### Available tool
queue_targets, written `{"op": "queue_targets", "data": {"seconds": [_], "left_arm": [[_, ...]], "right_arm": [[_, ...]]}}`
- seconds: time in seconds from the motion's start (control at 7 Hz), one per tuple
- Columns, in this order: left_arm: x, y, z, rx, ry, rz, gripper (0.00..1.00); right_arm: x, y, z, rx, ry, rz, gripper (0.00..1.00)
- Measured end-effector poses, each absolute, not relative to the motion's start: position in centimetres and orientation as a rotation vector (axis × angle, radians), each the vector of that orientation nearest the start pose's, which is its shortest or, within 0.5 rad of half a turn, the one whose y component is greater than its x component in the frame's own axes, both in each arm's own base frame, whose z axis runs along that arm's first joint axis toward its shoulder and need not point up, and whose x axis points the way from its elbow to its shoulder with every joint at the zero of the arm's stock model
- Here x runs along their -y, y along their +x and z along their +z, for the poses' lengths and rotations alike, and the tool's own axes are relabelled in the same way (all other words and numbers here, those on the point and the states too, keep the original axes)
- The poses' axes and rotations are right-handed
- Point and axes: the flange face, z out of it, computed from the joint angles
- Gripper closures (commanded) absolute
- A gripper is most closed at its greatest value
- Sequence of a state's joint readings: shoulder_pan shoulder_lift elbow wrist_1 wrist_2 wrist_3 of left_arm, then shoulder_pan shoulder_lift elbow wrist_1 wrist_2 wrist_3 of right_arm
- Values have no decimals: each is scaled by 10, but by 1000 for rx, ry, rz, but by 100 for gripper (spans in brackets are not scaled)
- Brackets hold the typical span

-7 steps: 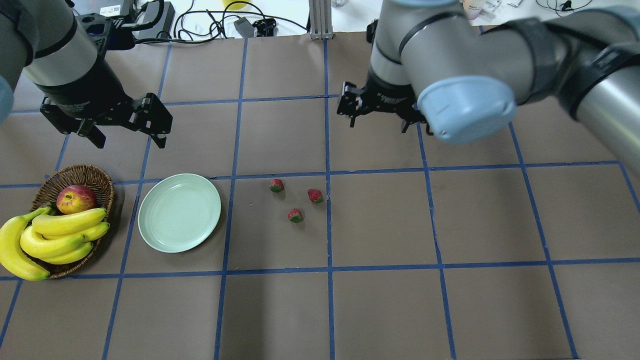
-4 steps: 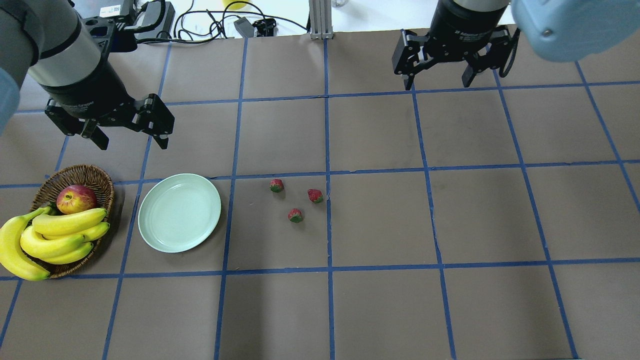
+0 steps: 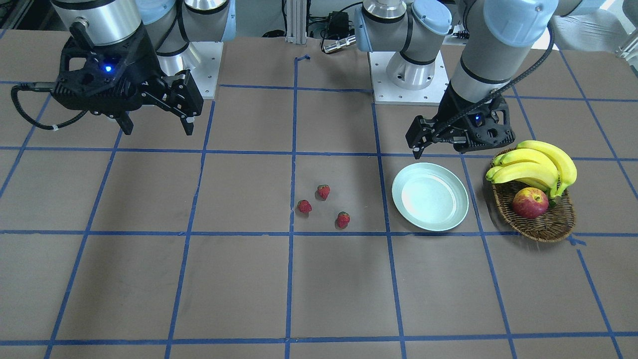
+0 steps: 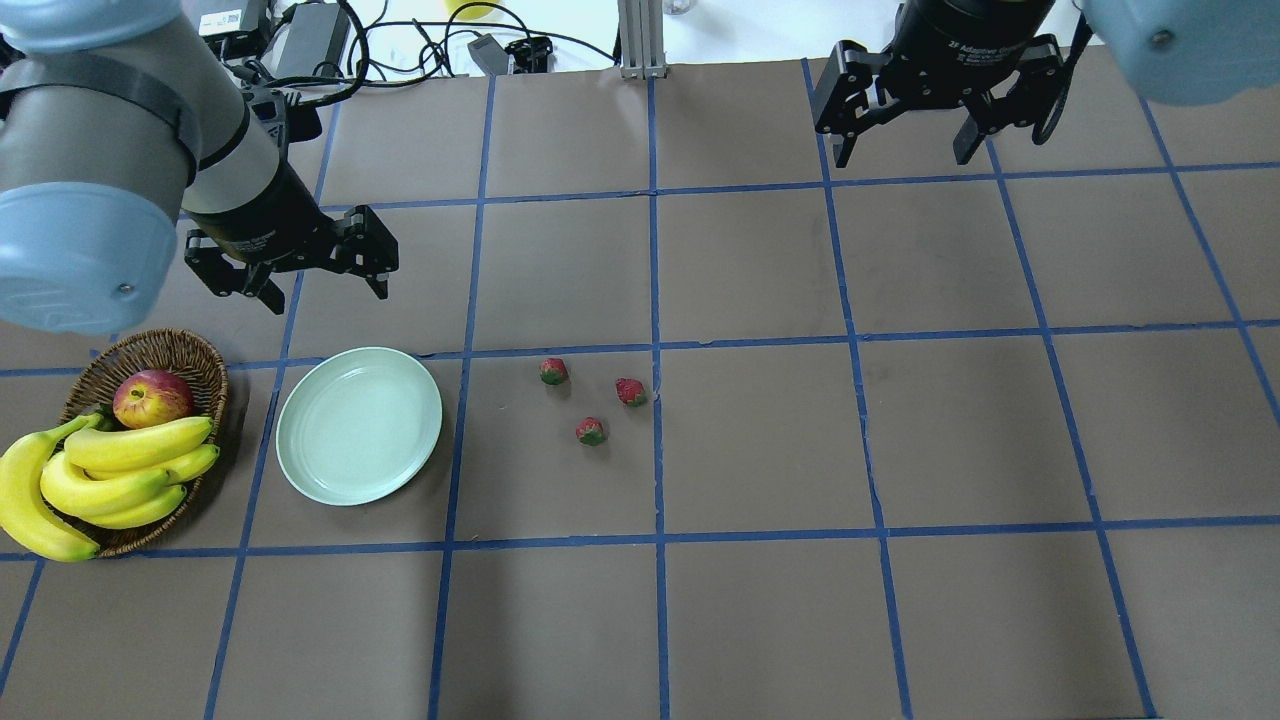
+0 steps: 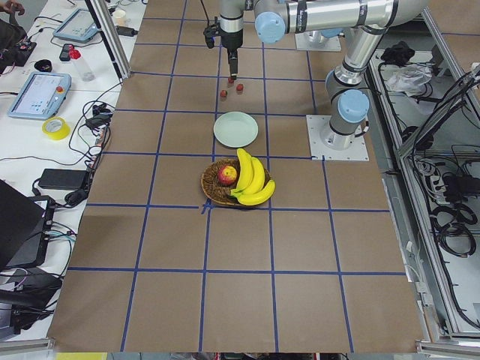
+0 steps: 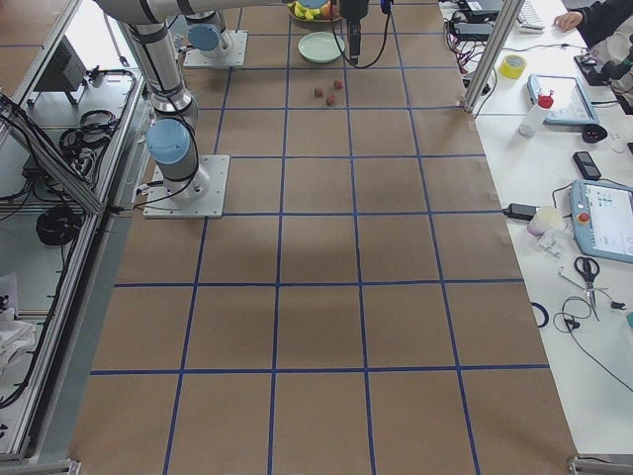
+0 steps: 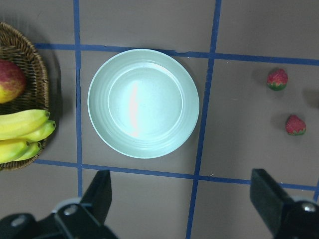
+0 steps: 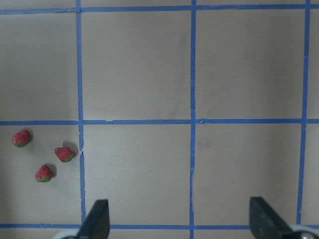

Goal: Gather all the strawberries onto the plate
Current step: 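Reach the left gripper to the strawberry nearest the plate and grasp it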

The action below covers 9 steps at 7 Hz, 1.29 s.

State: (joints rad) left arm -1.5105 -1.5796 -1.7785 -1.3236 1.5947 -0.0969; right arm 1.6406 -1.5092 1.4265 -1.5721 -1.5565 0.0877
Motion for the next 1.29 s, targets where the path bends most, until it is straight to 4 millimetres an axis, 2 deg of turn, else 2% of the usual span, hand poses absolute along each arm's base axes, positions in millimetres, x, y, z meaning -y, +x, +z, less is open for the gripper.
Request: {"op": "queue_targets", "data": {"seconds": [0.29,0.43,0.71,1.29], "left_arm": [[525,-109,357,-3195,-262,-179,0],[533,-115,333,-3249,-259,-190,0],[543,-126,293,-3295,-304,-139,0],[549,-177,227,-3317,-351,-16,0]], "right_arm": [[514,171,527,-3119,54,-127,0],[514,171,526,-3120,57,-125,0],[514,170,524,-3125,52,-119,0],[513,170,525,-3126,42,-123,0]]}}
